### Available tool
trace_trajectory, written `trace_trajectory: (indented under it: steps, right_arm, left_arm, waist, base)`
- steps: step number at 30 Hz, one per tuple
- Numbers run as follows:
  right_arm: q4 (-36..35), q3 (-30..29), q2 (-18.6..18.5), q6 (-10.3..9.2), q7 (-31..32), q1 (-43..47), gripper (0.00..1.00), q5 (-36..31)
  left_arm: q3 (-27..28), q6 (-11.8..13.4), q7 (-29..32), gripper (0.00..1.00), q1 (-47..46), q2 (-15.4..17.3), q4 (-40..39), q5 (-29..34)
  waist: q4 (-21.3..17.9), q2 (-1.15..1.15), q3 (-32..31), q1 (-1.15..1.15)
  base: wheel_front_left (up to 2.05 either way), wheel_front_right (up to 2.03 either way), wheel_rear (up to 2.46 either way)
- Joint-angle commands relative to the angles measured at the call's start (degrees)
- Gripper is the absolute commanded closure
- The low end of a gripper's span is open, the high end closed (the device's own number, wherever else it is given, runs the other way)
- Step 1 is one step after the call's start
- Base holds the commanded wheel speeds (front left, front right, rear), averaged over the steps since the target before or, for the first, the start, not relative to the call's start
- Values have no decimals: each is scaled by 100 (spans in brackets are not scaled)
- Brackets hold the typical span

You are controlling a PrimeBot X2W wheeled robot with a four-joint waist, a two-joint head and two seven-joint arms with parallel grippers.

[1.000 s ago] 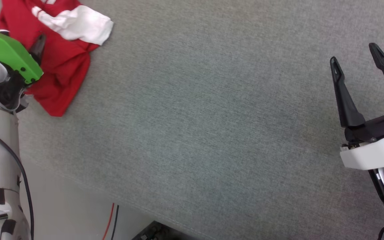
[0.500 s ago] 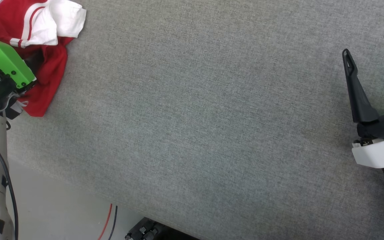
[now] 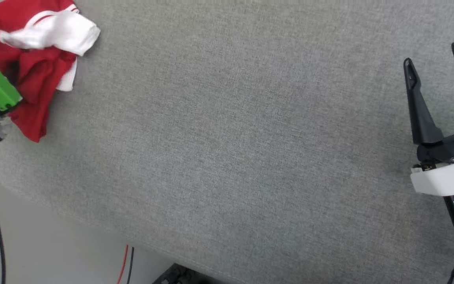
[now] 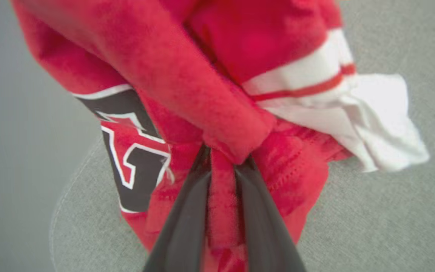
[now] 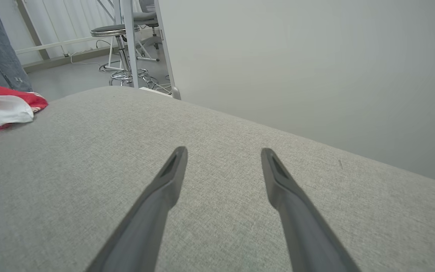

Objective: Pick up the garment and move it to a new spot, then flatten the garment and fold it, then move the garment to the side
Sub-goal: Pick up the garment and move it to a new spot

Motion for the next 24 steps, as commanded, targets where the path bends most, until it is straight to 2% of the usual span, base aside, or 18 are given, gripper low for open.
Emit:
trace_trajectory:
  steps: [1, 5, 15, 24]
  right_arm:
    - [71, 13, 77, -6, -89, 39, 0, 61]
    - [316, 44, 297, -6, -298, 105, 0, 83]
    - [866, -116, 844, -6, -721, 479, 0, 58]
    - [1032, -327, 1198, -6, -857, 878, 0, -15]
  left_arm:
    - [-31, -16, -194, 100, -46, 151, -63, 92]
    - [-140, -16, -856, 100, -89, 392, -138, 283]
    - [-384, 52, -2358, 100, -67, 466, -168, 788]
    - [-516, 341, -3066, 100, 288, 427, -422, 1044]
  waist:
    - [-64, 0, -369, 0]
    - [-118, 0, -787, 0]
    - [-271, 0, -1819, 0]
    - [-666, 0, -2428, 0]
  base:
    - [0, 0, 0]
    - [0, 0, 0]
    - [0, 0, 0]
    - [0, 0, 0]
